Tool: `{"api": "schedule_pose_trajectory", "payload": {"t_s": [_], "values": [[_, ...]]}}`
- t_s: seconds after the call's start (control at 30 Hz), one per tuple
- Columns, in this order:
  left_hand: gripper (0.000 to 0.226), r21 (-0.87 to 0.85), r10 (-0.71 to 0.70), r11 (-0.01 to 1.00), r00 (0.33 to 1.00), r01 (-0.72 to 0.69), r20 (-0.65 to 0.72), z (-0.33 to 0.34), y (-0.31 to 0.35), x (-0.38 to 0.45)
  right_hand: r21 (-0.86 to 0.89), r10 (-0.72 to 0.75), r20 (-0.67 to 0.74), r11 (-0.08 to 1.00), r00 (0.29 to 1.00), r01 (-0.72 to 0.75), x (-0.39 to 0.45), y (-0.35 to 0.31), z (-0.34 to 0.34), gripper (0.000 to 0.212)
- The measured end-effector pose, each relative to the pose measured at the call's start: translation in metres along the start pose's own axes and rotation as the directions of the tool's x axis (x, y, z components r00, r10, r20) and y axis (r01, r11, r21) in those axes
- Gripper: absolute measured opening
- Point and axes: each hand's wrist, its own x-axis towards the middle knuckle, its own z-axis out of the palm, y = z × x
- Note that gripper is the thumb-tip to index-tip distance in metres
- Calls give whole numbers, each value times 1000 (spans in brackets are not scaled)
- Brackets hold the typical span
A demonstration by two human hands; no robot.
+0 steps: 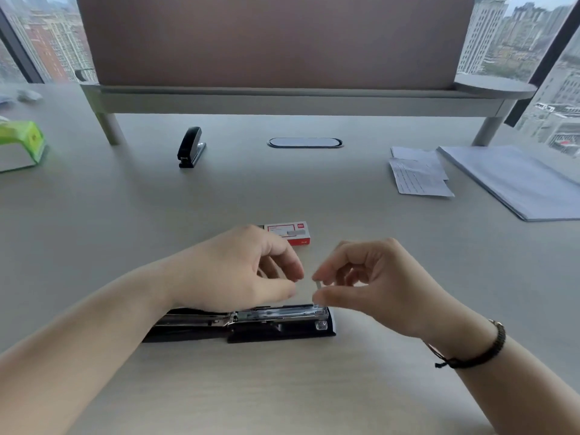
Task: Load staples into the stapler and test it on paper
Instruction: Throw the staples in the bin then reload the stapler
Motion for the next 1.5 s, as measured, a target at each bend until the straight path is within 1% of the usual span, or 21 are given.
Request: {"api": "schedule_pose_trajectory", "payload": {"t_s": [0.1, 0.17, 0.3, 0.43, 0.53, 0.6, 0.73, 0.9, 1.03, 1.2, 1.37, 1.5], "values": [[29, 159, -15, 987, 1000, 12, 18, 6, 6, -8, -14, 40, 20, 999, 999, -40, -11, 5, 7, 19], [31, 216, -5, 976, 1000, 3, 8, 10, 8, -9, -6, 68, 26, 998, 997, -68, -14, 6, 10, 15], [21, 208, 9, 978, 1000, -12, 16, 17, 8, -7, -6, 80, 37, 997, 996, -80, -15, 6, 13, 14], [20, 250, 38, 968, 999, -38, 3, 18, 6, -8, -14, 85, 24, 996, 996, -84, -15, 7, 14, 15], [18, 255, 62, 965, 998, -60, 0, 19, 6, -9, -31, 101, 21, 994, 995, -101, -16, 8, 14, 16], [20, 244, 83, 967, 996, -73, -31, 21, 5, -11, -39, 109, 26, 993, 994, -108, -16, 8, 14, 17], [22, 240, 172, 960, 979, -142, -112, 25, -1, -18, -40, 130, 38, 991, 991, -129, -17, 7, 13, 16], [21, 302, 274, 928, 950, -219, -151, 27, -8, -25, -48, 127, 52, 991, 991, -124, -19, 8, 12, 15], [20, 328, 298, 912, 948, -248, -112, 27, -8, -25, -36, 128, 54, 991, 990, -126, -19, 10, 11, 17], [25, 369, 309, 893, 947, -257, -90, 33, -5, -24, 14, 123, 69, 992, 990, -124, -19, 11, 11, 20], [26, 418, 343, 863, 937, -284, -71, 37, -3, -20, -5, 117, 71, 993, 991, -117, -20, 11, 11, 20], [25, 409, 338, 867, 939, -285, -62, 36, -3, -19, -16, 104, 78, 995, 992, -103, -20, 12, 11, 19]]}}
